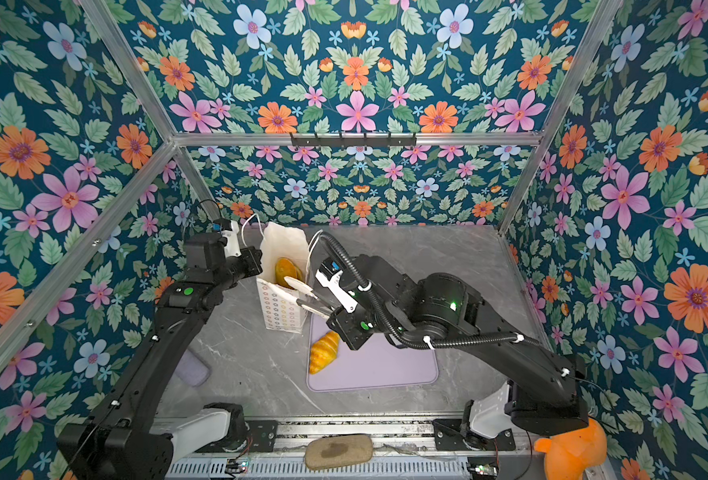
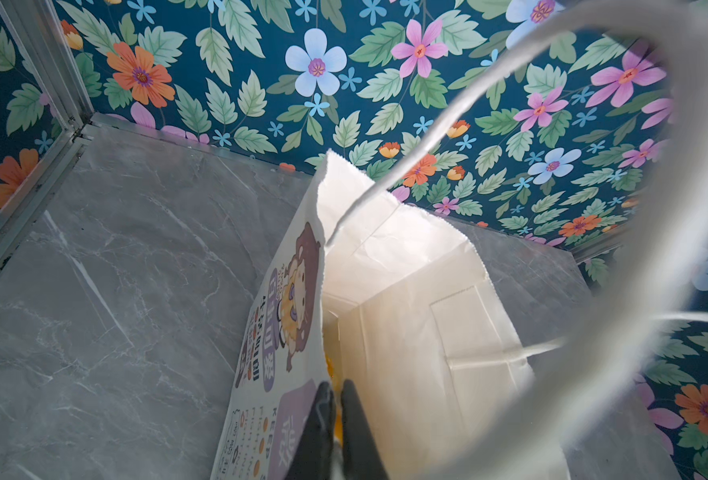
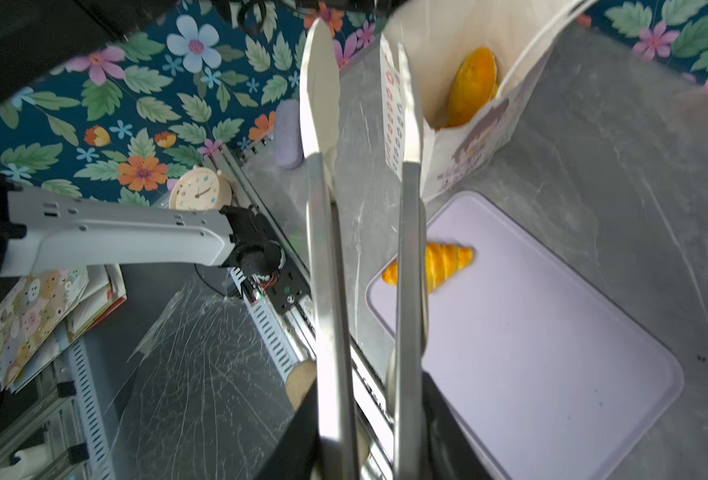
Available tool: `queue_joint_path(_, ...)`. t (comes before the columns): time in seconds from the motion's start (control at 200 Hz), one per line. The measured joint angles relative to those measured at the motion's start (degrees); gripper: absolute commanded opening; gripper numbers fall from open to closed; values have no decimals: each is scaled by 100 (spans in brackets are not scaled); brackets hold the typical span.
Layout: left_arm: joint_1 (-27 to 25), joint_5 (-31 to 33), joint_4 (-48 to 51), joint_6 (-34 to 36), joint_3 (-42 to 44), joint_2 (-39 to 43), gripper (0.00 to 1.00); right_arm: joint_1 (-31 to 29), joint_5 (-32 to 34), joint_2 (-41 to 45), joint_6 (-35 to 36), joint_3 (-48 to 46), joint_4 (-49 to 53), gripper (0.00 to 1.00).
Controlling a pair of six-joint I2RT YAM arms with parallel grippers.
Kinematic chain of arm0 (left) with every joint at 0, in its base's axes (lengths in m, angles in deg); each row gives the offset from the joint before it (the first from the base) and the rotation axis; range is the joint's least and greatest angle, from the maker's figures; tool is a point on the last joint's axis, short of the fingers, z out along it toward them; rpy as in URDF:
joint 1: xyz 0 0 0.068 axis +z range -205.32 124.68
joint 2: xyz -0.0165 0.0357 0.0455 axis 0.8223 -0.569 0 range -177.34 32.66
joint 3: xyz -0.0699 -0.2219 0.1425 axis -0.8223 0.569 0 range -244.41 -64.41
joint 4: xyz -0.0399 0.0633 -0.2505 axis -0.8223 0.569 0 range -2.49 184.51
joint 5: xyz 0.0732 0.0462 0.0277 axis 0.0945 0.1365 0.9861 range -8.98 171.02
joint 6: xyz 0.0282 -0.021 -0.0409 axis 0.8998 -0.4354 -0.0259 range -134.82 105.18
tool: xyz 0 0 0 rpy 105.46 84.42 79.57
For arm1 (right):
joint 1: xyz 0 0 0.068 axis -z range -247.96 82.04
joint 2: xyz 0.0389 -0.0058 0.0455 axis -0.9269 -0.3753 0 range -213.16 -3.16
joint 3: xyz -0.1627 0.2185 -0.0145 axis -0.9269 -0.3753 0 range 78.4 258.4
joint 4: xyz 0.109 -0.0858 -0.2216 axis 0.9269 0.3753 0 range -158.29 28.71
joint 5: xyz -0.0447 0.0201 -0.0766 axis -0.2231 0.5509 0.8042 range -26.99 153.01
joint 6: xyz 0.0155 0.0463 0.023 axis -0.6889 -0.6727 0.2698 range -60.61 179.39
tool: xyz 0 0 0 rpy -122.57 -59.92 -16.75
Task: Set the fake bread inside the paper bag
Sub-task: 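Withdraw the tongs from the bag and move them over the striped croissant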
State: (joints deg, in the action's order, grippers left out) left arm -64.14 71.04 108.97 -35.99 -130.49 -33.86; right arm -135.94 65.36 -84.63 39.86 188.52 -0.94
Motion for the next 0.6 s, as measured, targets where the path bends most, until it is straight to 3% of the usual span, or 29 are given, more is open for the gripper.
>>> queue_joint_path(0.34,0,0,2,0,-31,-39,9,-31,-586,807,-861,-2715,-1010,28)
queue_joint_path(0.6,0,74,7,2,-39,-17,9,-26,-660,415,-1296,-3467,-1593,26)
